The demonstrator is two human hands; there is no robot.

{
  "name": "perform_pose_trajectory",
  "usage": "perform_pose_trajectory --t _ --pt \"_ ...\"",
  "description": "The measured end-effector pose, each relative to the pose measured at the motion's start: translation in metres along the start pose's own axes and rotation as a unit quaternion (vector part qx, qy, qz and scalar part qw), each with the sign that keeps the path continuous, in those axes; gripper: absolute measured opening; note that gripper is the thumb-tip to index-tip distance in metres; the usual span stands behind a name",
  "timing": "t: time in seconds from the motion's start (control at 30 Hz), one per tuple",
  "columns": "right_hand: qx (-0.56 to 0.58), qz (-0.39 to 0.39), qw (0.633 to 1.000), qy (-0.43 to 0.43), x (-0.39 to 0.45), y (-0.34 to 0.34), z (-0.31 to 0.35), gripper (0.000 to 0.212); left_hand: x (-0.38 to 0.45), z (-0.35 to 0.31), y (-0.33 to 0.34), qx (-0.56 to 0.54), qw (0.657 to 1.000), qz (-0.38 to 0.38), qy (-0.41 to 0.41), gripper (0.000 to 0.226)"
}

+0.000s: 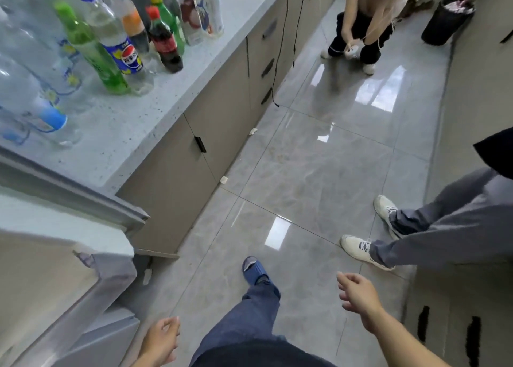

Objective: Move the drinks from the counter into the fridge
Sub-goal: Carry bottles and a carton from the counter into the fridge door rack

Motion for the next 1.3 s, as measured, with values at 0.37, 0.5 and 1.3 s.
perform_pose_trajectory --t 0.37,0.5,1.3 --pt "-0.129 0.037 0.991 -0.015 0.086 0.009 0.147 0.025 0.035 -0.168 0.057 -0.086 0.996 0.027 0.025 0.023" --pt "-0.19 0.033 0.981 -0.014 0.11 0.007 0.187 0.026 0.037 -0.194 0.061 -0.141 0.99 0.013 0.023 0.017" --pt "-0.349 0.318 0.822 -0.318 0.085 0.271 0.579 0.022 -0.001 -0.338 0.011 -0.375 0.897 -0.229 0.053 0.019"
Point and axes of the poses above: each hand's wrist, its own x-axis towards the middle knuckle, its own y-axis out of the palm, z = x × y, the point moved 10 cm from there along x, towards the middle knuckle, and after that the axes turned 10 degrees about -x, right-handed, at the moved point
